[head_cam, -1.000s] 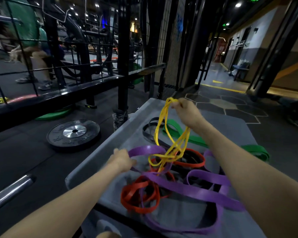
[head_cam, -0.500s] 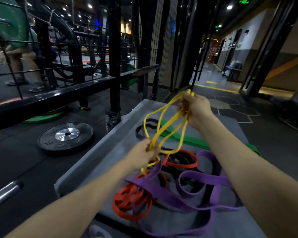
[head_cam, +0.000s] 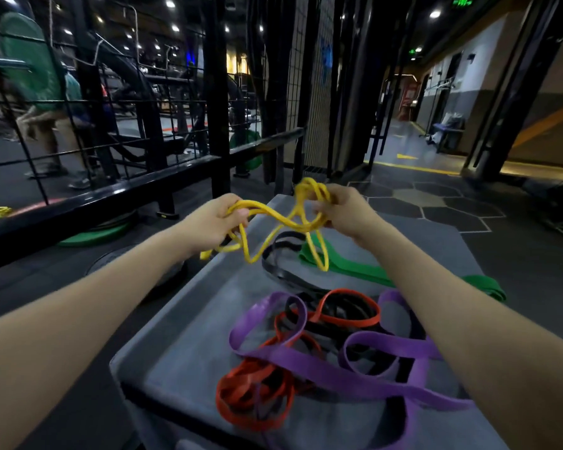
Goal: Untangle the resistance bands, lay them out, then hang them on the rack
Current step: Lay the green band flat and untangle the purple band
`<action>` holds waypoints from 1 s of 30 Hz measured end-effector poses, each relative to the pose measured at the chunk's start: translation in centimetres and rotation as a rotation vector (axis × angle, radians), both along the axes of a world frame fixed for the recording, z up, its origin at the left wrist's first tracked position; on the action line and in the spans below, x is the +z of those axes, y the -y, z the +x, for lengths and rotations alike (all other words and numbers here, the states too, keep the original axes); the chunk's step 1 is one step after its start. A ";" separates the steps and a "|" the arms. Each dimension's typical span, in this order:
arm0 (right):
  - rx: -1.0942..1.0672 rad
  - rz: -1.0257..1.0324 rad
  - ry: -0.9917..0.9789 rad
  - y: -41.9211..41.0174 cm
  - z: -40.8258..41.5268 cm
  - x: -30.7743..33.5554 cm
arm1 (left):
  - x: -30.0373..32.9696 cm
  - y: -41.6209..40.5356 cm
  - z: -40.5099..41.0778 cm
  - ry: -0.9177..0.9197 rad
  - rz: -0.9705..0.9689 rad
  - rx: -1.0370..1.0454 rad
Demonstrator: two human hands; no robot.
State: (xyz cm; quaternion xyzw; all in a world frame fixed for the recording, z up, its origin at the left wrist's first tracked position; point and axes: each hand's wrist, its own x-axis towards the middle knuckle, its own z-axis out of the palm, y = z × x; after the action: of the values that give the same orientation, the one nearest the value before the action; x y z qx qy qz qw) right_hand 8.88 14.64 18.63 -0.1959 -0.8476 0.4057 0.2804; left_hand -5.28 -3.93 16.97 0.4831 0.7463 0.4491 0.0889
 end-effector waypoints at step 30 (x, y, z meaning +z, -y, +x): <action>-0.061 0.191 0.309 2.2 2.1 -14.0 | -15.0 -0.7 -0.7 -0.153 -0.338 0.335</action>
State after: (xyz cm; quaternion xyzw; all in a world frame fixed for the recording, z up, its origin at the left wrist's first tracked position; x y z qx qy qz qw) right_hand 10.94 12.44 4.67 -0.2540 -0.9088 0.2799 0.1766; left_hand -5.98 -3.27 2.01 0.3634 0.8851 0.2885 0.0359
